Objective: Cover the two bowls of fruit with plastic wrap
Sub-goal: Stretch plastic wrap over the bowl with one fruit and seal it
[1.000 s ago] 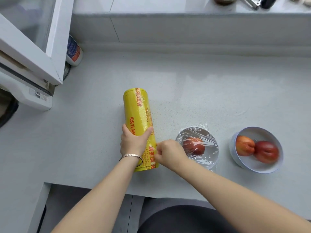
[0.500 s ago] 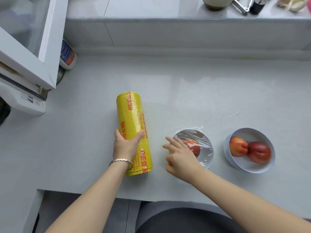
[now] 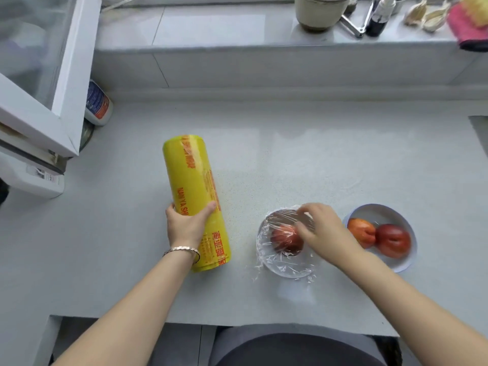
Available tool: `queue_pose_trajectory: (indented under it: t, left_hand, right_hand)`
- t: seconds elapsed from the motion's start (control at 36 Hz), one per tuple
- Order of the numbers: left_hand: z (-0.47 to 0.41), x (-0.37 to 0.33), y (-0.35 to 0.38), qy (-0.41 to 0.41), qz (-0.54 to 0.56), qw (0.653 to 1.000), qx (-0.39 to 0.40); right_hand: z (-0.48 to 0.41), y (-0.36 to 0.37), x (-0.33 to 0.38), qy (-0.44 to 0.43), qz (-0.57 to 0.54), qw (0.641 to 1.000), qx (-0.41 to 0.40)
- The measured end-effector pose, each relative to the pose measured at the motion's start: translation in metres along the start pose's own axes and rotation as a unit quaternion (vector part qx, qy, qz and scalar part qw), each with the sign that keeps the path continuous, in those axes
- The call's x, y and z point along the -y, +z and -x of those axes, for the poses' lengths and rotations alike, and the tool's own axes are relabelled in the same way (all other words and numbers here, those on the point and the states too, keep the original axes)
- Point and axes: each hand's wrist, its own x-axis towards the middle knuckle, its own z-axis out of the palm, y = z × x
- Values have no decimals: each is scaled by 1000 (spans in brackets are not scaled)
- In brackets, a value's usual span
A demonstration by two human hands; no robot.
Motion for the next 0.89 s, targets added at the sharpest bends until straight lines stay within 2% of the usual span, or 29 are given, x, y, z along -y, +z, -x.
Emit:
queue_pose_trajectory:
  t: [0.11,0.28,0.56,0.75,0.89]
  left_hand:
    - [-11,-33,13,90,54,994,-39]
    - [-28,-65,38,145,72,984,-71]
    - [-29,-55,53,196,26,979,-52]
    - [-31,-48,37,185,43,982,-8]
    - [-26,-53,30,190,18,980,49]
  right_hand:
    - [-4,-7,-26,118,-9,993,19]
    - [-9,3,-30,190,-104,975,53]
    - [-11,4,-29,169,-77,979,80]
    - [-7,7,-28,155,-81,983,60]
    - [-2,8,-24,145,-84,985,41]
